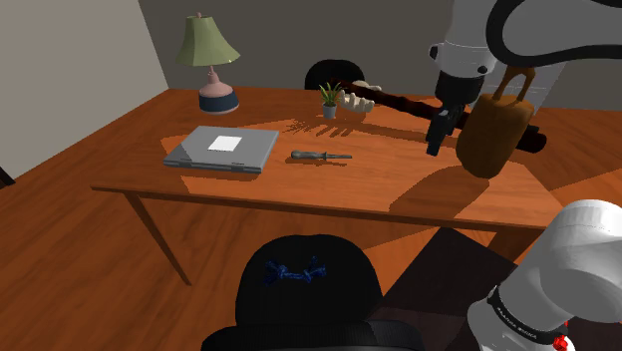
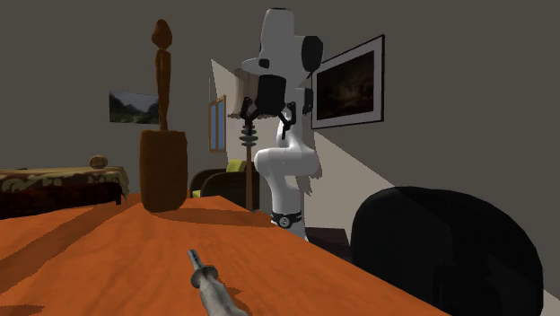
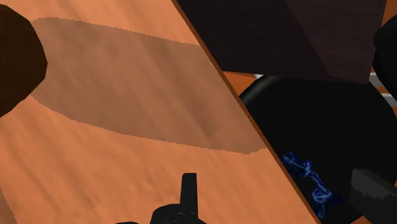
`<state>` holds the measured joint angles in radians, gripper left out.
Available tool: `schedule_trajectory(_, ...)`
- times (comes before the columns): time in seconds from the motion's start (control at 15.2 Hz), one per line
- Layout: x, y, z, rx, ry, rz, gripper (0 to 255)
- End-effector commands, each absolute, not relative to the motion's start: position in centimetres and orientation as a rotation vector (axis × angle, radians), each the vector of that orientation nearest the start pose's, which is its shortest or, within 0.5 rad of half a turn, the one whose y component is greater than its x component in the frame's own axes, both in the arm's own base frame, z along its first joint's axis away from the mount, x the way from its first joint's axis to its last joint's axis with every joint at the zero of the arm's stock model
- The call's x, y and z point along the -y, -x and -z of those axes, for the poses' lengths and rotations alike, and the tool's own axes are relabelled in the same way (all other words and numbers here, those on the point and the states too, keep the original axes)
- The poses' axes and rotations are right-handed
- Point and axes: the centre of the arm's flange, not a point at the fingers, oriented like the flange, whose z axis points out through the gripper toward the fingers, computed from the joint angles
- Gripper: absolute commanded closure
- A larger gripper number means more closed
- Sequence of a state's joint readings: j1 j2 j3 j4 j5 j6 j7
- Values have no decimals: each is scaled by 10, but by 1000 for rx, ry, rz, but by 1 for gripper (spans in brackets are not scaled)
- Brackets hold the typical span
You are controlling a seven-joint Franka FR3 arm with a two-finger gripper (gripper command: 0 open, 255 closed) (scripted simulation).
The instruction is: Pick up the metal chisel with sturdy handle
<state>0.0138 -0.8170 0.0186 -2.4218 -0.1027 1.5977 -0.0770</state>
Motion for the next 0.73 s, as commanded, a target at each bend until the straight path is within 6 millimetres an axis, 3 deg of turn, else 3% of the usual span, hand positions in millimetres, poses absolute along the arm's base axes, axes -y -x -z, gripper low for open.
schedule_trajectory(0.0,0,-300,-572,174,3253,-16,0)
schedule_trajectory(0.66,22,-413,-514,294,3202,29,0)
